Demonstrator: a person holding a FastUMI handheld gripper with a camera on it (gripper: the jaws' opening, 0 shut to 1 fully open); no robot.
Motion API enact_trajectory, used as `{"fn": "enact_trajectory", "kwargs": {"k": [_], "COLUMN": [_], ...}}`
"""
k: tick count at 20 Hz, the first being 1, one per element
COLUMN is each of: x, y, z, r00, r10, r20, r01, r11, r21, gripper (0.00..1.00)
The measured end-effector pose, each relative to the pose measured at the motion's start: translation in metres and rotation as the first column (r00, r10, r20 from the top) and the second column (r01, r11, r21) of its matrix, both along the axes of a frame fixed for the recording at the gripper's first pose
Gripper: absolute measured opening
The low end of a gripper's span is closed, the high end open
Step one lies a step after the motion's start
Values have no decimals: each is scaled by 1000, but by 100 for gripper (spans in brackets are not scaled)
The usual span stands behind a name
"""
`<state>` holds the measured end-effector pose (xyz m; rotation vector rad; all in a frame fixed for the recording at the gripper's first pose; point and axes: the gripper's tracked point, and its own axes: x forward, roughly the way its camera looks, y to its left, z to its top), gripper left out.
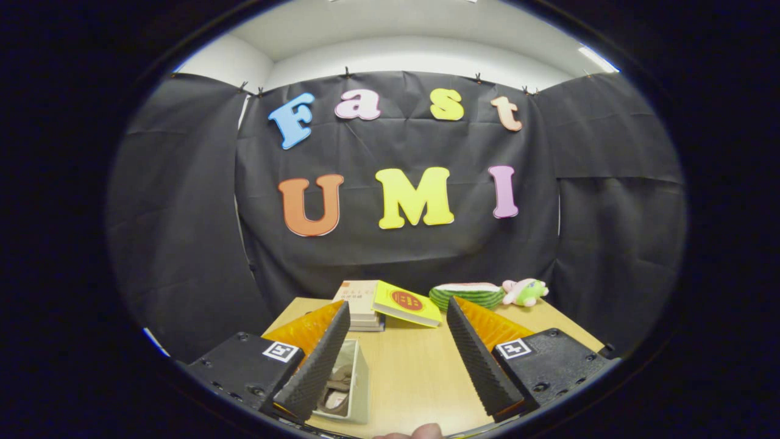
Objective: Open the storage box then place both shoes into the box .Put the left shoe in first, then the right shoe, with the right side of both shoes facing outward in a uniform manner.
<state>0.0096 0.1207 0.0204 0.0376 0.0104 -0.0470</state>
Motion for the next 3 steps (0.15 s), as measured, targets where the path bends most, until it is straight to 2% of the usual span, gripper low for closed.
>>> {"fn": "enact_trajectory", "kwargs": {"k": [3], "x": [-5], "y": [5], "z": [1], "r00": [1000], "r10": [17], "r20": [2], "r01": [-17], "r11": [1000], "r21": [-4], "gripper": [100]}}
